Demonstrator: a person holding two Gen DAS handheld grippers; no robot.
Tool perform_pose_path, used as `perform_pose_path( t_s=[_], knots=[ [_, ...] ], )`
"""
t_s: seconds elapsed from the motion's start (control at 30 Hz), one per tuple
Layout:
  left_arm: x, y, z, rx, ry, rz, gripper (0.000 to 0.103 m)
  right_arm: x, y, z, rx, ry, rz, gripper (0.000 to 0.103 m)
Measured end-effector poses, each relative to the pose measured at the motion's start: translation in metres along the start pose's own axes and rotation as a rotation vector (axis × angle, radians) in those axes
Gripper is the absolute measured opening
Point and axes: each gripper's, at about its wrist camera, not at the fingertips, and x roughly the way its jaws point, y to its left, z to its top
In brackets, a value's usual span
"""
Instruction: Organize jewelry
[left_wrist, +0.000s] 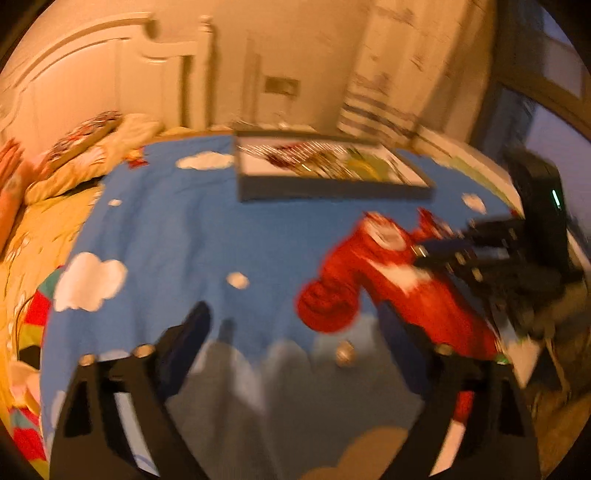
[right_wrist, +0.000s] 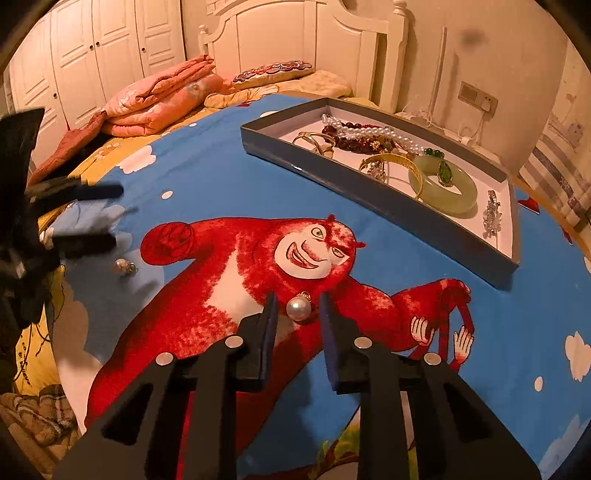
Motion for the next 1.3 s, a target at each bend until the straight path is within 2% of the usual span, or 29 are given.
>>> perform_pose_path(
  t_s=[0.03,0.07,0.1,0.17,0.23,0.3,1.0,1.17,1.3],
  knots=[
    [0.003,-0.004,-0.003,0.025,0.023,-0.003,0.067,0.000,0.000,0.000,0.001,0.000,0.001,0.023],
    [0.009,-0.009,-0.006,0.052,0.051,-0.001,0.054,0.000,0.000,0.000,0.002,-0.001,0.002,0.023],
    [0.012,-0.014,-0.009,0.070,0.066,0.003,0.047,0.000,0.000,0.000,0.003,-0.001,0.002,0.023],
    [0.012,-0.024,-0.012,0.122,0.062,0.013,0.040,0.000,0.000,-0.001,0.002,-0.001,0.001,0.023],
    [0.014,-0.033,-0.014,0.169,0.061,0.029,0.023,0.000,0.000,-0.001,0.003,-0.001,0.003,0.023],
    [0.015,-0.036,-0.015,0.185,0.060,0.024,0.013,0.000,0.000,-0.001,0.003,-0.001,0.003,0.023],
    [0.017,-0.039,0.001,0.156,0.053,0.079,0.013,-0.010,-0.003,-0.001,0.025,-0.053,-0.015,0.014],
    [0.011,-0.033,0.009,0.118,0.014,0.082,0.013,-0.022,-0.014,-0.001,0.081,-0.114,-0.002,0.014],
    [0.009,-0.030,0.028,0.082,-0.040,0.080,0.013,-0.028,-0.026,0.001,0.136,-0.170,-0.005,0.014]
  ],
)
